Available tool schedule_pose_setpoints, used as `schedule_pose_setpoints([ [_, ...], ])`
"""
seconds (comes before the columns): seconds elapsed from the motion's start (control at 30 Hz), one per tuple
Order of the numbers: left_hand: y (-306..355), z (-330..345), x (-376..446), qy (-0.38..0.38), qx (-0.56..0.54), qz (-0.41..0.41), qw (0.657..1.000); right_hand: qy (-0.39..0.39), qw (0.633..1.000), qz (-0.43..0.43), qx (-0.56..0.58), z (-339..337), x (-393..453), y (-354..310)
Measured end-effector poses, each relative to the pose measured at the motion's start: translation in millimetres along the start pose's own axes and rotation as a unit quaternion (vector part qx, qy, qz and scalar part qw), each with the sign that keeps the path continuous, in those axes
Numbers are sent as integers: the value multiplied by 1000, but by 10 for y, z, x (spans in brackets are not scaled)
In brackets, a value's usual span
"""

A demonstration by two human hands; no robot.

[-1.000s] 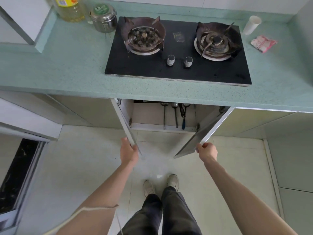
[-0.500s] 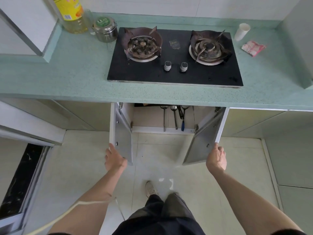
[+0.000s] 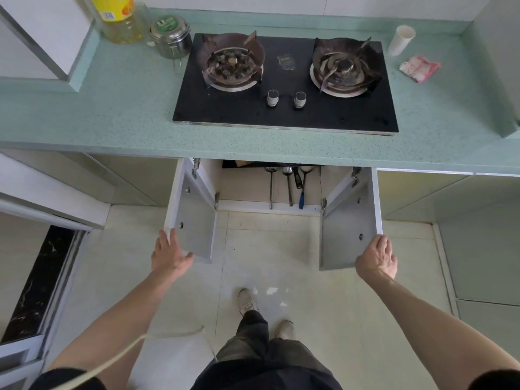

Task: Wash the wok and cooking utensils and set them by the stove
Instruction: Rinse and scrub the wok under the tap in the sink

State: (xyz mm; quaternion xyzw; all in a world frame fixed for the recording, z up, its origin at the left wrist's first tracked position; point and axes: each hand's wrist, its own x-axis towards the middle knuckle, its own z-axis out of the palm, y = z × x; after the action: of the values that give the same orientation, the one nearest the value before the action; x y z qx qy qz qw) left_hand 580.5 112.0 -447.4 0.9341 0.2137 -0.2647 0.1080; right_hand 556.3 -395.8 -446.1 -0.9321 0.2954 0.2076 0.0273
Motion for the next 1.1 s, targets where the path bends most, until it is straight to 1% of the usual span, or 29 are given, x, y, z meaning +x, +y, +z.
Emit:
schedule_pose_setpoints([
  [0.07,109,-38,-74,18,-32,18,999,6,1000,-14,5,-60,3,52],
  [0.17,394,-101,-225,70,-115,73,988,22,998,-53,-17,-125,-5,99],
  [0.27,687,-180,-356,118,-147,127,974,44,995,-93,4,-188,-24,59],
  [0.37,914,-234,-470,167,-139,180,959,69,988,-136,29,-273,-76,-72],
  [0.47,1076,-253,-536,213,-102,231,944,91,979,-175,55,-373,-162,-254],
  [0.67,1306,-223,-521,266,-32,296,917,140,957,-231,102,-531,-330,-641],
  [0.73,1393,-212,-486,271,-15,312,911,151,955,-232,109,-574,-346,-747],
  [0.93,1693,-203,-330,248,27,347,904,167,950,-214,155,-641,-268,-999],
  [1.0,1790,-182,-285,241,36,352,904,153,954,-199,165,-637,-222,-1069],
  [1.1,1904,-114,-250,213,33,347,913,107,963,-173,175,-613,-163,-1124],
])
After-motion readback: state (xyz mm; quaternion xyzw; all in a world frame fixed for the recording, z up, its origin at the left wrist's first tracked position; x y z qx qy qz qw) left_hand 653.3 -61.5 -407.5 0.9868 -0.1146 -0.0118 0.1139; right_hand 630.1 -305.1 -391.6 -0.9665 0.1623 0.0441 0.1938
